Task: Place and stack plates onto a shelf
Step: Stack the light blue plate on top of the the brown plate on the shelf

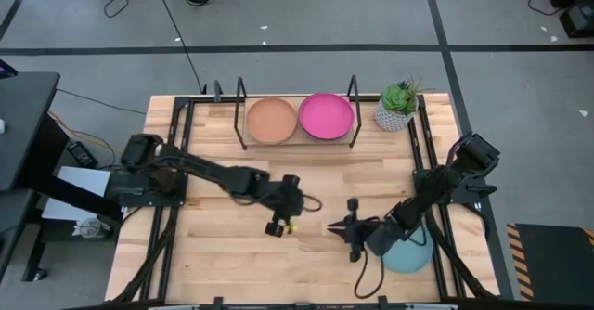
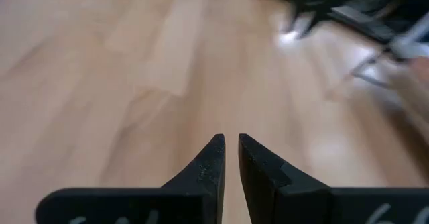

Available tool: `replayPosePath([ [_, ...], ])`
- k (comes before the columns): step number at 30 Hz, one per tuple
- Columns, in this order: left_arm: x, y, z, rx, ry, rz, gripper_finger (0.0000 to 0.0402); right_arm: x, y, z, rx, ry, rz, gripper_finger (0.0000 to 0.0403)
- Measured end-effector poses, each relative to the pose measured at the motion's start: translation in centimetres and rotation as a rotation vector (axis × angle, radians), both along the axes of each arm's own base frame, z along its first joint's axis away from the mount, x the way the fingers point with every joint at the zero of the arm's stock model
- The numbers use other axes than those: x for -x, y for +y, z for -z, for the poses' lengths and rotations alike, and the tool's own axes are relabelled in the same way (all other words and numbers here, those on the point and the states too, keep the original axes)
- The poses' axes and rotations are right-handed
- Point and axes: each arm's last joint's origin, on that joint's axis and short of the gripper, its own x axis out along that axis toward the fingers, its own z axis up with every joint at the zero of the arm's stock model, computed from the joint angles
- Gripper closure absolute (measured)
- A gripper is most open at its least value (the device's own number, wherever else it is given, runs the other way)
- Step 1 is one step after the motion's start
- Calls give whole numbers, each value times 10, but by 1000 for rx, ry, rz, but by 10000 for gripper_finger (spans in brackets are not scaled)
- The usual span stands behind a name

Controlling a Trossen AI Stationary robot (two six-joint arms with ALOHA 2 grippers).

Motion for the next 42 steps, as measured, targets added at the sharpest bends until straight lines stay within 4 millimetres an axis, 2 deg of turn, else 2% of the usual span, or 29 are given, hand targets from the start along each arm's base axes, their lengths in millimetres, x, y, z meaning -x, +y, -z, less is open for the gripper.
replayPosePath([
  [4, 22, -8, -11, -26, -155, -59, 358, -16, 5, -10, -7, 220, -83, 353],
  [8, 40, -14, -11, -86, -193, -72, 358, -24, -5, -23, -68, 548, -69, 348],
  [12, 47, -20, -14, -111, -225, -55, 358, -23, -12, -39, -85, 793, -71, 328],
  [16, 50, -26, -13, -131, -225, -40, 356, -19, -20, -48, -139, 975, -78, 288],
  [22, 55, -40, -14, -170, -243, -12, 317, -6, -32, -50, -164, 1183, -17, 217],
  [26, 60, -49, -13, -186, -229, 11, 291, 1, -35, -51, -169, 1265, 25, 199],
  [29, 63, -53, -11, -192, -215, 25, 284, 5, -34, -48, -175, 1285, 22, 206],
  [33, 64, -56, -11, -182, -208, 24, 283, 16, -37, -33, -160, 1331, 30, 232],
  [42, 67, -62, -11, -170, -215, 36, 283, 27, -44, -12, -151, 1353, -17, 325],
])
